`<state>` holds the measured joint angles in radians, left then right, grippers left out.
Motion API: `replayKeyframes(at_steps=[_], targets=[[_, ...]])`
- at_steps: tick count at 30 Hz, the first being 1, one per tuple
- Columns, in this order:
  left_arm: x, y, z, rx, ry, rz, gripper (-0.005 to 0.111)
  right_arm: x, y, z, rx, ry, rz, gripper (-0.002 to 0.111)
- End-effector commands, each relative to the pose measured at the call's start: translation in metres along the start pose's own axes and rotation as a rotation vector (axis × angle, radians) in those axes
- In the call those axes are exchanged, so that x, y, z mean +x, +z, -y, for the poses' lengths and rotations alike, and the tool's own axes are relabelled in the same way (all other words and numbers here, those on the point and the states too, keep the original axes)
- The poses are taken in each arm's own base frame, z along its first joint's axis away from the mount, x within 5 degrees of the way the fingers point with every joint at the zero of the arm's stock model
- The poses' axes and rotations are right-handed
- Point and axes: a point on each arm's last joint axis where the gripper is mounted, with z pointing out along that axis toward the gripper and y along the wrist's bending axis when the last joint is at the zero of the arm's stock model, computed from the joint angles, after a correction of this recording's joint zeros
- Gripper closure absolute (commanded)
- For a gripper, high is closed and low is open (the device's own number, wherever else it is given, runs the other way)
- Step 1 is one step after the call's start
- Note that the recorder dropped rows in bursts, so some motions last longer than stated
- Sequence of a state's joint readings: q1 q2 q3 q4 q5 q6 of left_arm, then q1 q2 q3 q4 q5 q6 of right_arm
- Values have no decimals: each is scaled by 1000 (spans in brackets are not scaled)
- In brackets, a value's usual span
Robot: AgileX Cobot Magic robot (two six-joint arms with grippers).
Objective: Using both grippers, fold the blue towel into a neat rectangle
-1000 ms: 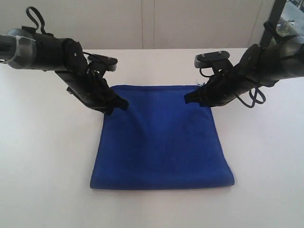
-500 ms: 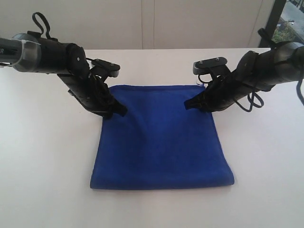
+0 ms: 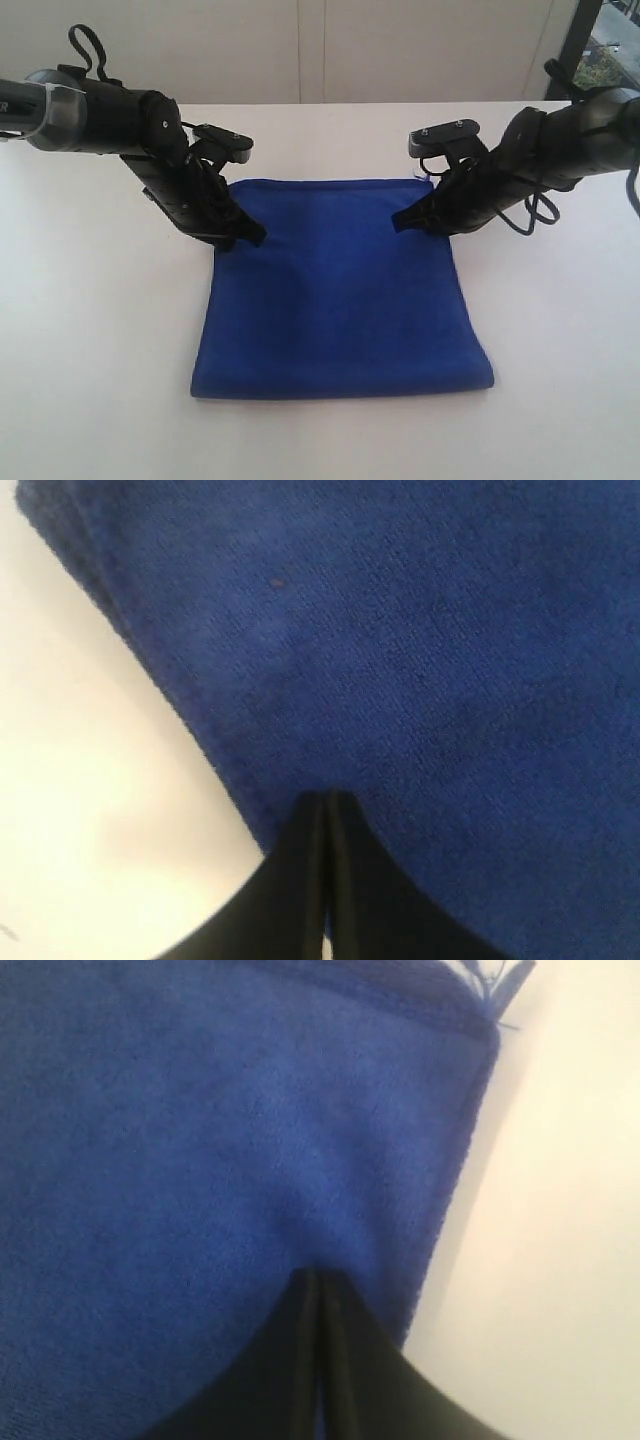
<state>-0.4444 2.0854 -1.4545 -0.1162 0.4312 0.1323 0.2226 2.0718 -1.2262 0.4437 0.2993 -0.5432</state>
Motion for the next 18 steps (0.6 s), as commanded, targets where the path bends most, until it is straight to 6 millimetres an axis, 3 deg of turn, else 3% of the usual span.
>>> replayKeyframes(at_steps=[1,9,18], targets=[[10,8,-1,3,17,-77,107,0,-3,5,11,-10,0,108],[-4,-8,-1,2,24,-40,107,-26,-51,3,32,-25,134,108],[-15,-56,4,8,39,-1,107,-27,-87,-8,-43,-45,79,108]])
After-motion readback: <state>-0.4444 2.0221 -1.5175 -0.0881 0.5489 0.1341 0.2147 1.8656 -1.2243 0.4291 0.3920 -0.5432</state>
